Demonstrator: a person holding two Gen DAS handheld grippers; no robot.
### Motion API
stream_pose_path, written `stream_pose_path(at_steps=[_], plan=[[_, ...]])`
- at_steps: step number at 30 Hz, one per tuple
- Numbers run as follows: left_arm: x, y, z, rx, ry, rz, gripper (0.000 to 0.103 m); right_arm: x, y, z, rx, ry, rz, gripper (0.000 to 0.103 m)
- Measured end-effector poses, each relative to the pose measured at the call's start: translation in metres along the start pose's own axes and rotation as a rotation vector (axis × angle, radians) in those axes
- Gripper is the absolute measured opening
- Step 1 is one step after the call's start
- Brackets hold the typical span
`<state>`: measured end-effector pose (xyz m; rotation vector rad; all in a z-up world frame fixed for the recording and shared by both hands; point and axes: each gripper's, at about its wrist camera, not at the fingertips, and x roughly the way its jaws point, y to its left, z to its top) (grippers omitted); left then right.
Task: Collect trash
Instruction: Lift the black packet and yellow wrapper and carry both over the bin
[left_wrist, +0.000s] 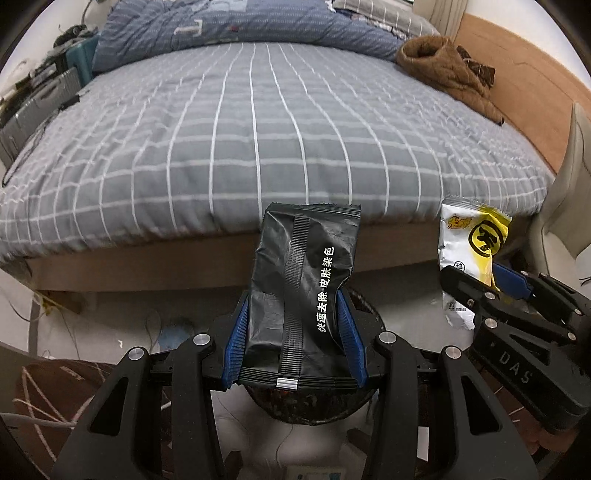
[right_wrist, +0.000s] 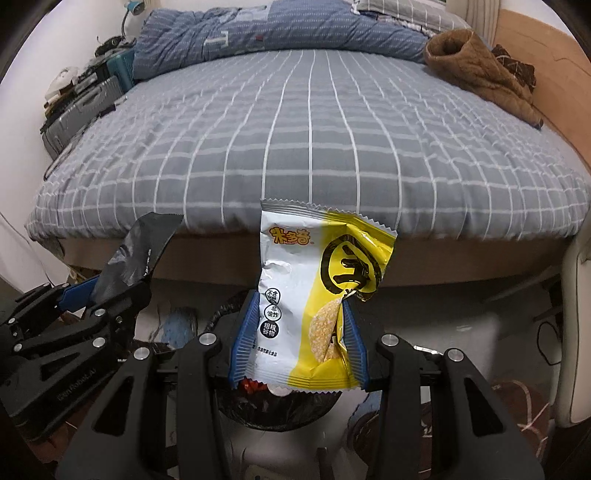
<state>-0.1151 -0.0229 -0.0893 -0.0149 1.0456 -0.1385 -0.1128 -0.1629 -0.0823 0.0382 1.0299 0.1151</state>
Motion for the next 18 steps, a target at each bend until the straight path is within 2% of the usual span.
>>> stream_pose_path(at_steps=[11,18], plan=[[0.05,0.002,-0.019,0.004,0.076,0.002,0.044,0.046,-0.008,-0.021,0.014,0.072,0.017,0.042],[0.085,-0.008,-0.021,0.019,0.131,-0.011,0.044,0.063,-0.022,-0.03,0.017,0.097,-0.012,0.042]])
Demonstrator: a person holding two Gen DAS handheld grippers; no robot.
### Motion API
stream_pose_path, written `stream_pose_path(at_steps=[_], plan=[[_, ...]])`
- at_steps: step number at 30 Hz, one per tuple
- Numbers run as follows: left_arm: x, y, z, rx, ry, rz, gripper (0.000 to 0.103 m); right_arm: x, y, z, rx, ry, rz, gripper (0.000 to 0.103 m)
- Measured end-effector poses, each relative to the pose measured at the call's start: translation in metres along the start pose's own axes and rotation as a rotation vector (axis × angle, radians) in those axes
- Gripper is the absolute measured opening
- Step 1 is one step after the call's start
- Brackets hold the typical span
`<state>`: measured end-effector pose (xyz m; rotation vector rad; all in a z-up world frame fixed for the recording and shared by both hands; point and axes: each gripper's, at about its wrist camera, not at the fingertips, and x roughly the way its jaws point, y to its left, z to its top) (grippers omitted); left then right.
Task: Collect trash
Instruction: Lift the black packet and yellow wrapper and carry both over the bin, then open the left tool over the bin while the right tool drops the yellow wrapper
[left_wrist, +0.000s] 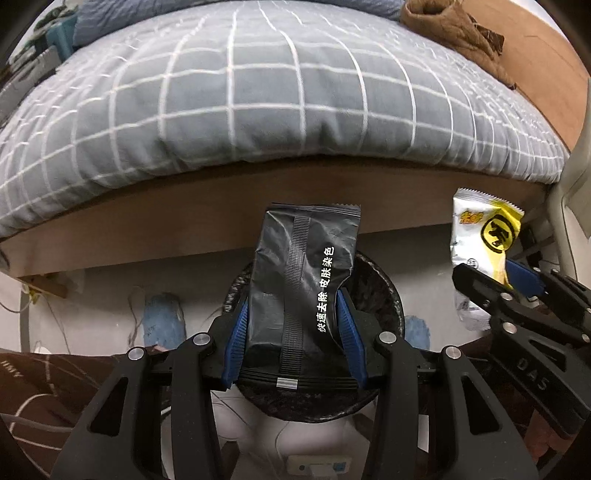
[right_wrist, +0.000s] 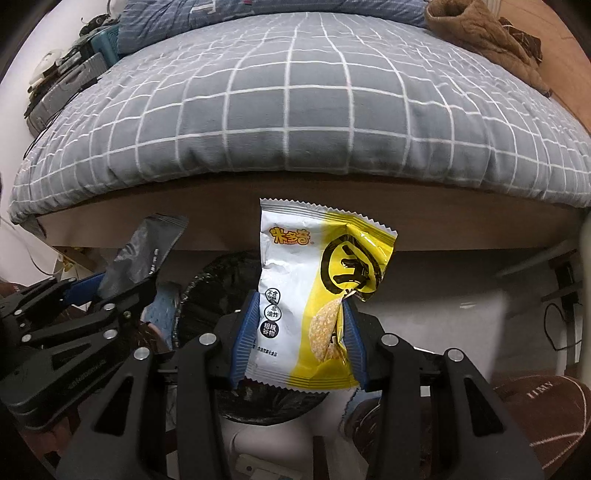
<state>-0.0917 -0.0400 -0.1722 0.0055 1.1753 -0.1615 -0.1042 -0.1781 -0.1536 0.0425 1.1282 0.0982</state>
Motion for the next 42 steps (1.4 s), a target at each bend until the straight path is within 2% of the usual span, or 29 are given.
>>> stream_pose_path(at_steps=[10,16,19,22,24,30,42], plan=[[0.028,-0.02,0.001,0.033,0.016,-0.037,0.047,0.007,-0.031,-0.012,0.034,0.02,-0.016,0.042],[0.041,-0.029,-0.004,0.059,0.027,-0.015,0.055,0.01,-0.041,-0.016,0.054,0.037,-0.005,0.042],[0.044,-0.026,-0.004,0.059,0.019,-0.027,0.066,0.012,-0.038,-0.014,0.047,0.041,0.004,0.042],[0.041,-0.02,-0.008,0.053,0.014,-0.02,0.071,0.017,-0.035,-0.012,0.038,0.045,0.01,0.042],[0.037,-0.015,-0.007,0.052,-0.001,-0.009,0.081,0.022,-0.031,-0.01,0.031,0.051,0.018,0.042],[0.028,0.015,-0.006,0.0,-0.032,0.035,0.096,0.029,-0.008,-0.003,0.001,0.053,0.044,0.042],[0.012,0.071,-0.012,-0.095,-0.039,0.083,0.097,0.045,0.044,0.008,-0.064,0.089,0.089,0.042]])
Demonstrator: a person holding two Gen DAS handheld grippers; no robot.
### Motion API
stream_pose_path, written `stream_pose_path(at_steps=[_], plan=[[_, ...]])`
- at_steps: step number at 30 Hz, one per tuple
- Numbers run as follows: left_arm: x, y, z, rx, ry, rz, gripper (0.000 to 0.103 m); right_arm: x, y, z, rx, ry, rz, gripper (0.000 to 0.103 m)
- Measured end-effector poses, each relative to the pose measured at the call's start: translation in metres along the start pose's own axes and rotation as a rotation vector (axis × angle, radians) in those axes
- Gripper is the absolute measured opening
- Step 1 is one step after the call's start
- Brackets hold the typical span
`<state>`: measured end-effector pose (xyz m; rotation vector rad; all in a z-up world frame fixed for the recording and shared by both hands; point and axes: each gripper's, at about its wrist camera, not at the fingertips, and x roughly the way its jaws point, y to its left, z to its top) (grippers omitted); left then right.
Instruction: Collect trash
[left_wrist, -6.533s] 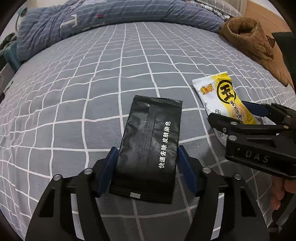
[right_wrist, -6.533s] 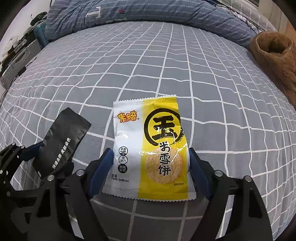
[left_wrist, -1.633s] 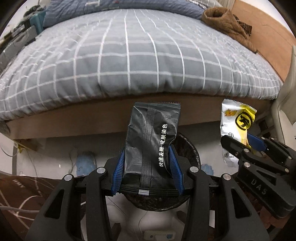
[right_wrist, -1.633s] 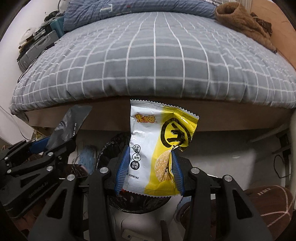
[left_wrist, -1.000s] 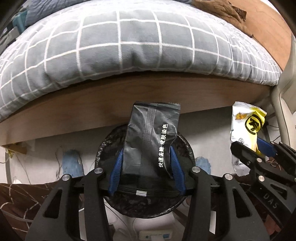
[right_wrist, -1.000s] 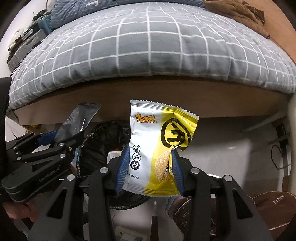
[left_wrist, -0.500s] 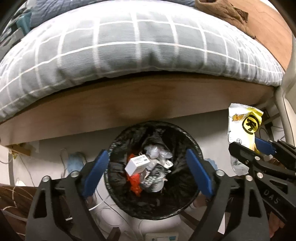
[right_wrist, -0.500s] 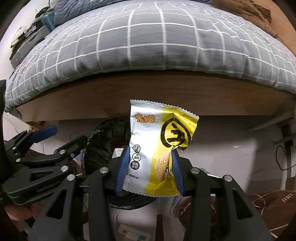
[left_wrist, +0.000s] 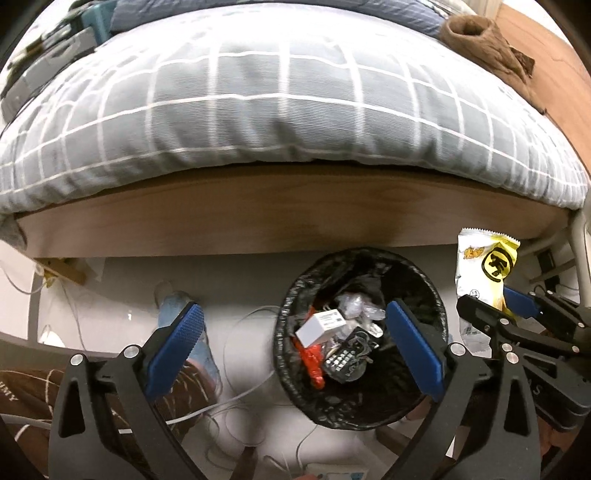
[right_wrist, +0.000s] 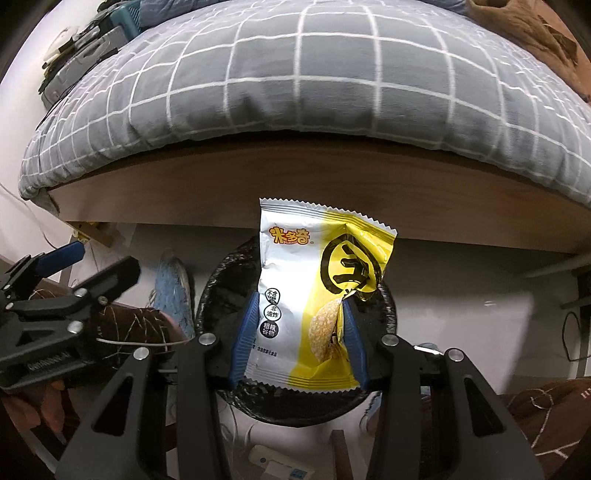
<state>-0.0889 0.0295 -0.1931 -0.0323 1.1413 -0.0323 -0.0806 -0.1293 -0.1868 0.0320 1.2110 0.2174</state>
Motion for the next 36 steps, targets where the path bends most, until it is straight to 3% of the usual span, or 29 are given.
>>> stream_pose_path(at_steps=[5,13,23,36], plan=[[-0.001,0.017,-0.001,-0.032,0.003,-0.001,0.097,0.008,0.011,0.005,-0.014,0.017,0.019,0.044],[0.0,0.024,-0.003,-0.047,0.01,-0.011,0.097,0.019,0.034,0.005,-0.033,0.02,0.021,0.058],[-0.001,0.027,-0.003,-0.05,0.01,-0.006,0.097,0.023,0.032,-0.001,-0.04,0.027,0.03,0.066],[-0.011,0.029,0.0,-0.046,-0.002,-0.008,0.097,0.017,0.032,-0.002,-0.03,-0.01,-0.02,0.09]])
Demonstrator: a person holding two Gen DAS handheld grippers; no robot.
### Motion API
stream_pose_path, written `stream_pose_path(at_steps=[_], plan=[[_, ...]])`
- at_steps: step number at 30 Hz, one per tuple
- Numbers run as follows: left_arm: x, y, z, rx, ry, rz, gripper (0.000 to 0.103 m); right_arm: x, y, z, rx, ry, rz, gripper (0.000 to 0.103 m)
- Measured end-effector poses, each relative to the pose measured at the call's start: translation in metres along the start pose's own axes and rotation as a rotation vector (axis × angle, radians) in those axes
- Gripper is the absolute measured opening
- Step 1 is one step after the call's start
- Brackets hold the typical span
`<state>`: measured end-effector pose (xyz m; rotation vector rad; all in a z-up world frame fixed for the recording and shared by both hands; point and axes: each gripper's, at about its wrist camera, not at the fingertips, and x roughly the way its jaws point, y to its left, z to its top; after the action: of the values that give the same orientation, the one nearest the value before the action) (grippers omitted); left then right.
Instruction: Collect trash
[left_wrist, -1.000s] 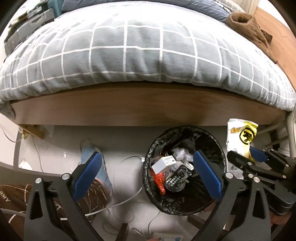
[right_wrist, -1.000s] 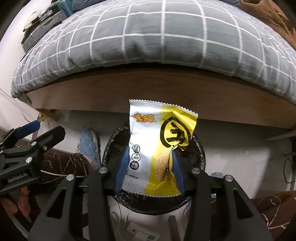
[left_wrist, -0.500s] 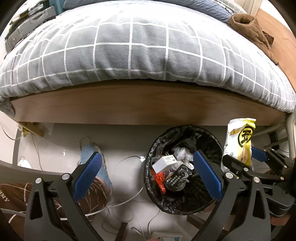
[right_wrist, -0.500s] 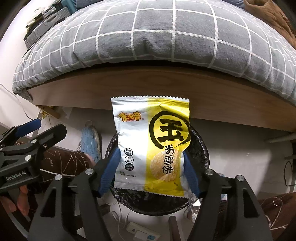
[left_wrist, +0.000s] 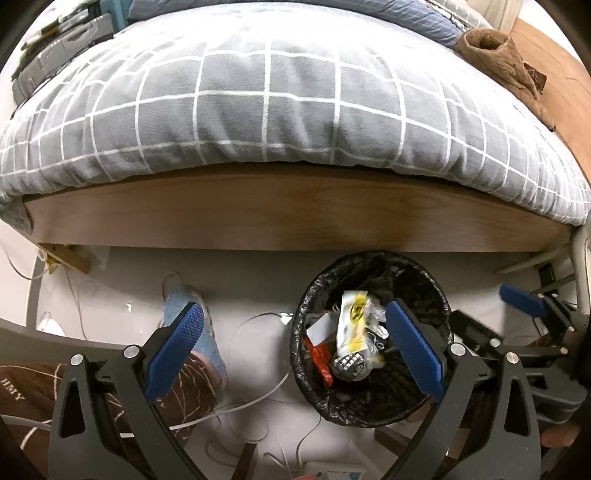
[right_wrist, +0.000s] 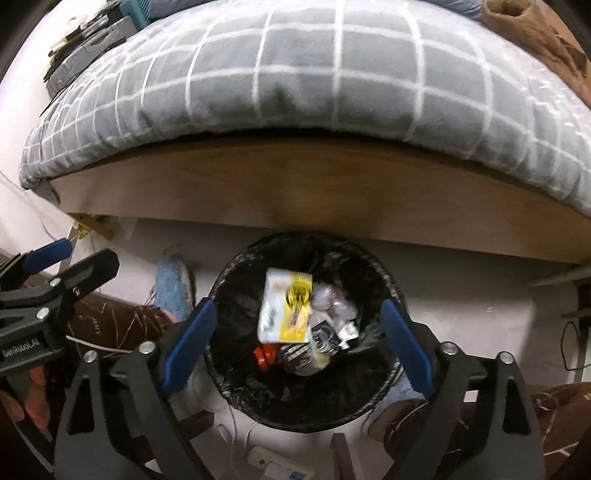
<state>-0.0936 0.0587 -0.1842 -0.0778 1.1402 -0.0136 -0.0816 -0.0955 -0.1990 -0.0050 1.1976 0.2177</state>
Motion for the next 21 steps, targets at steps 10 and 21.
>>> stream_pose_path(at_steps=[10,21], plan=[[-0.065,-0.025,0.02,0.024,-0.114,-0.064,0.097,-0.083,-0.03,0.011,0.046,-0.192,-0.108,0.095],[-0.152,-0.062,0.028,0.088,-0.24,-0.102,0.097,-0.193,-0.034,0.012,0.069,-0.387,-0.146,0.095]])
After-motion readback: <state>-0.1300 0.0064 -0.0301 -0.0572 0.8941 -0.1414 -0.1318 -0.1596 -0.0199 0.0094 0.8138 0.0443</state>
